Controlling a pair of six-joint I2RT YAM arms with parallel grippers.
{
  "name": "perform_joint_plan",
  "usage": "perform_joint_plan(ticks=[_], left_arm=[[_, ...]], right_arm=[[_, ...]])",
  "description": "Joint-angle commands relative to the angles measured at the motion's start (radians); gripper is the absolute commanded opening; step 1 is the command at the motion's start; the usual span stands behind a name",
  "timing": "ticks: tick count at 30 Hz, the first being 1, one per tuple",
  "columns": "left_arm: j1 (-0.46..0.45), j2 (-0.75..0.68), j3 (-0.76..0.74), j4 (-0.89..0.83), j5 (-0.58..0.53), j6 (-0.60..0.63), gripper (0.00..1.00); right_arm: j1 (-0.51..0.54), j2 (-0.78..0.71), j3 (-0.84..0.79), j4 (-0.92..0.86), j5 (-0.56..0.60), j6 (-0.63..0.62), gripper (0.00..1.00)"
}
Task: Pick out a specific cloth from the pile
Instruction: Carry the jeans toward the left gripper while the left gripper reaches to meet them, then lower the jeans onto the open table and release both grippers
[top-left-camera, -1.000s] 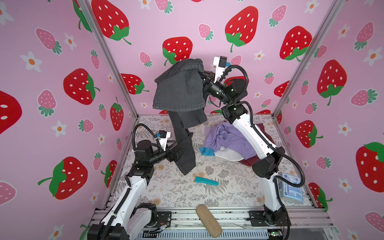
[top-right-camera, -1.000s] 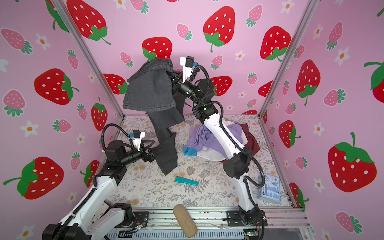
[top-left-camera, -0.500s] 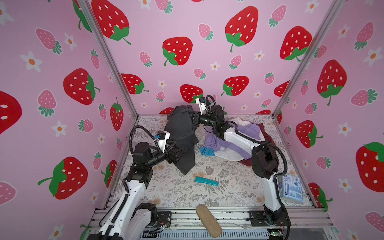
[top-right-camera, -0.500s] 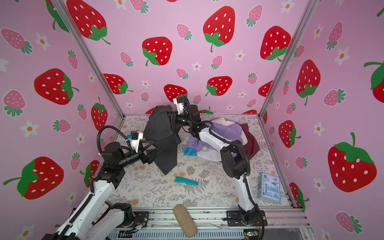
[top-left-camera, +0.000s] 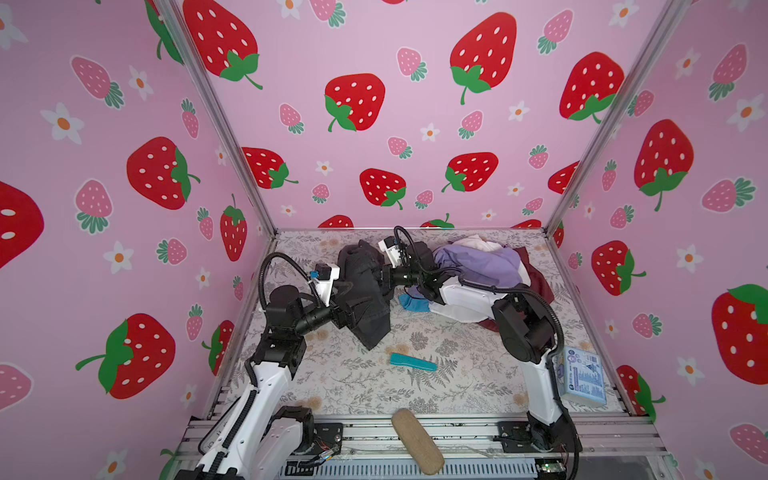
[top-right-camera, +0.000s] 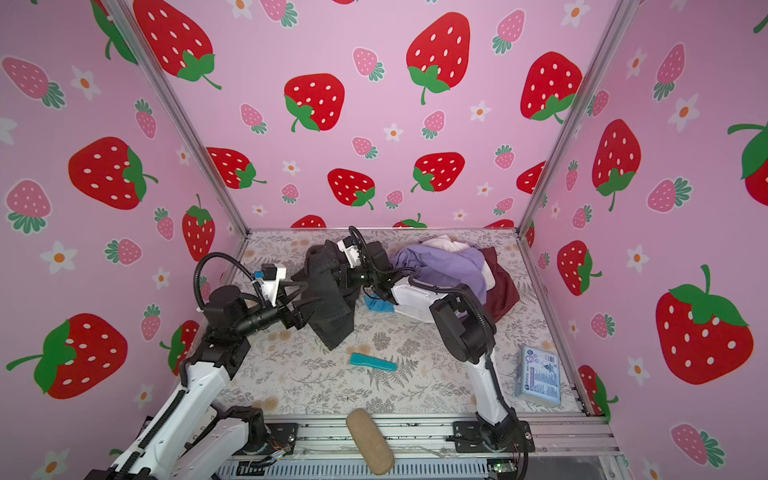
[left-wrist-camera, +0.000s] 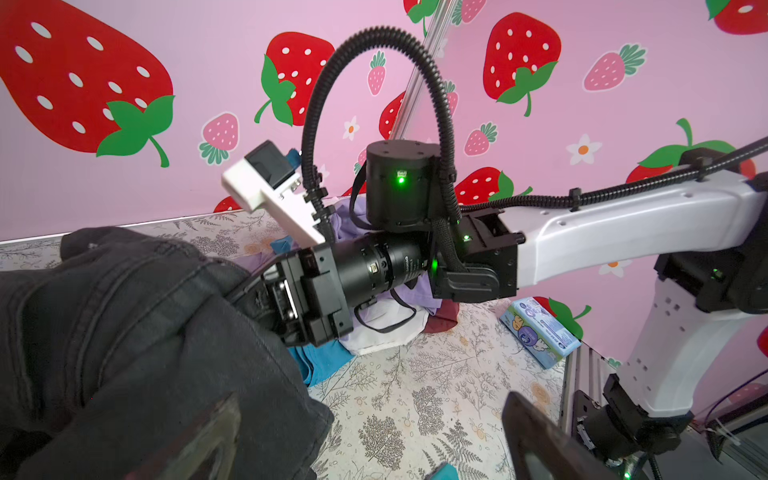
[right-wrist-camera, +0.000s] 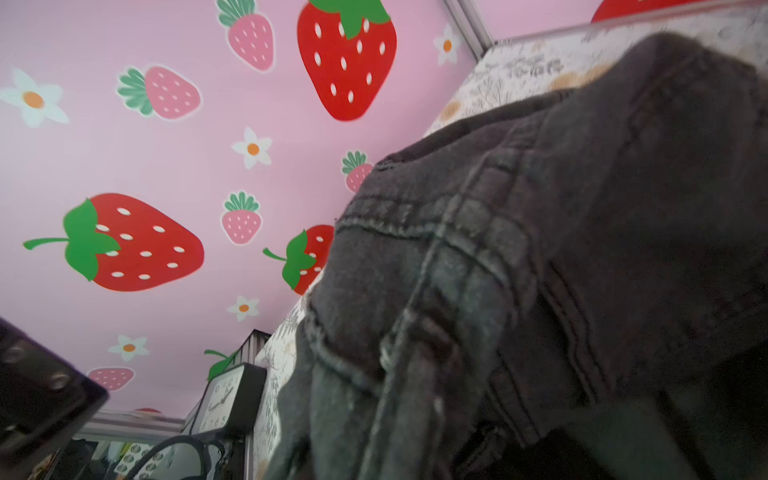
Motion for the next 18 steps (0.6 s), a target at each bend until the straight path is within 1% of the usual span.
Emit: perform_joint_plan(ticks=[1, 3, 5, 7, 9, 12, 18], left_arm=[[-0.005, 0.003, -0.004, 0.017, 0.021, 0.005, 0.99], [-0.005, 0.007, -0.006, 0.019, 0.021, 0.004, 0.99], [-0.005, 0.016, -0.004, 0.019, 0.019, 0.004, 0.99], [-0.005, 0.025, 0.0, 0.018, 0.018, 0.006, 0.99], [-0.004, 0.034, 0.001, 0.015, 0.016, 0.008, 0.99], [-0.005, 0.043, 0.004, 0.009, 0.012, 0.013, 0.99], [-0.003, 0.062, 0.011, 0.004, 0.004, 0.019, 0.99]], right_arm=[[0.012, 0.052, 0.011, -0.138, 0.024, -0.066, 0.0], [0.011, 0.077, 0.001, -0.151, 0.05, -0.072, 0.0], [0.012, 0.12, 0.03, -0.206, 0.087, -0.09, 0.09], [0.013, 0.172, 0.08, -0.263, 0.124, -0.096, 0.2], [0.009, 0.21, 0.112, -0.274, 0.148, -0.08, 0.29], [0.003, 0.28, 0.179, -0.29, 0.156, -0.053, 0.3], [0.002, 0.412, 0.366, -0.327, 0.116, -0.043, 0.31]])
